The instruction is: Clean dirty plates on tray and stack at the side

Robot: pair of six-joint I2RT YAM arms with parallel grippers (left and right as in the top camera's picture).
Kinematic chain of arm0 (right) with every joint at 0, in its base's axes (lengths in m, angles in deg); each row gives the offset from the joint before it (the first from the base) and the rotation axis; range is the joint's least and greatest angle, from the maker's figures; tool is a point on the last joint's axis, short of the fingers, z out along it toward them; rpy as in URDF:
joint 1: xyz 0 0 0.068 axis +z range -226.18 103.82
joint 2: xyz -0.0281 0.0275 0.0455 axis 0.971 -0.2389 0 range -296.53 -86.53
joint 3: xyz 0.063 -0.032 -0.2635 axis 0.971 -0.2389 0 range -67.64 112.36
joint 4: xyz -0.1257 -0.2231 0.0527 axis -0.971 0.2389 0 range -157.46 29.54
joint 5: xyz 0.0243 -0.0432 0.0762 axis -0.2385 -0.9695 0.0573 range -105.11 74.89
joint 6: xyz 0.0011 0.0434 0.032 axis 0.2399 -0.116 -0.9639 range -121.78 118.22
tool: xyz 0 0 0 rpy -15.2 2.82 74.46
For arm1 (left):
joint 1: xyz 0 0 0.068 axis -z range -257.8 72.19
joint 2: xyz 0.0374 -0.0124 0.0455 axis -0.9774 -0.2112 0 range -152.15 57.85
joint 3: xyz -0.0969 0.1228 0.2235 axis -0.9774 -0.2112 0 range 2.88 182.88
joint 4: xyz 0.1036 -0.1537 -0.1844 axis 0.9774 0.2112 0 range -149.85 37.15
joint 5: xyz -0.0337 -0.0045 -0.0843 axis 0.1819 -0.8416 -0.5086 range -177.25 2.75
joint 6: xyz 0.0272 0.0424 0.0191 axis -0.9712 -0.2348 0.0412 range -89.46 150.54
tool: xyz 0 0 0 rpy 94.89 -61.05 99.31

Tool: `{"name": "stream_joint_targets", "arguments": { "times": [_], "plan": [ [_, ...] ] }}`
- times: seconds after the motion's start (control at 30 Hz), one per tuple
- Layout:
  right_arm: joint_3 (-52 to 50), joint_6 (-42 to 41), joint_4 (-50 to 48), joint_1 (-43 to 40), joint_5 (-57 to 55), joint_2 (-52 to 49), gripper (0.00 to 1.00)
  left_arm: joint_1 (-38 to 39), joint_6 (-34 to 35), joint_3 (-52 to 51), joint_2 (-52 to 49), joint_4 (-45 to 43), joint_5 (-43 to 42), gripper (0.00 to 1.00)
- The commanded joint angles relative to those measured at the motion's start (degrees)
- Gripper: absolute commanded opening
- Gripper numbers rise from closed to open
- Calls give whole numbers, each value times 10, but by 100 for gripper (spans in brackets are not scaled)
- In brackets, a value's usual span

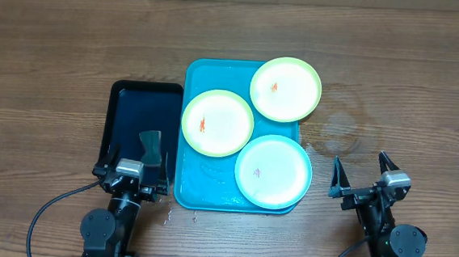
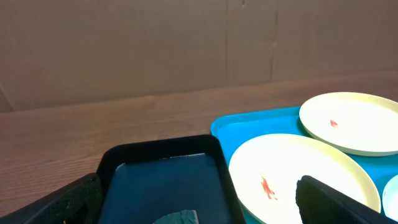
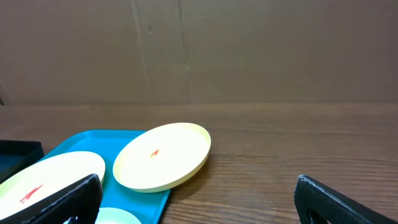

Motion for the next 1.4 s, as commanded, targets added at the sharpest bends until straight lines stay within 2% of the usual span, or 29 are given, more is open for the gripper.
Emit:
{"name": "stream_joint_targets", "arguments": {
  "times": [0.0, 0.17, 0.3, 0.67, 0.93, 1.07, 1.17, 1.37],
  "plan": [
    [-6, -2, -3, -2, -5, 0, 100, 5, -11, -2, 6, 1, 3, 100],
    [-6, -2, -3, -2, -6, 0, 100, 5, -8, -2, 6, 1, 0, 100],
    [-6, -2, -3, -2, -5, 0, 100, 5, 22, -2, 6, 1, -3, 100],
    [-6, -2, -3, -2, -5, 0, 100, 5, 22, -2, 6, -4, -4, 100],
    [-6, -2, -3, -2, -5, 0, 100, 5, 38, 9, 6, -2, -68, 100],
    [-6, -2, -3, -2, -5, 0, 100, 4, 78, 65, 5, 24, -68, 100],
    [-6, -2, -3, -2, -5, 0, 100, 4, 79, 122, -4, 54, -65, 100],
    [-6, -2, -3, -2, -5, 0, 100, 4, 77, 294, -90, 136, -49, 100]
  ]
}}
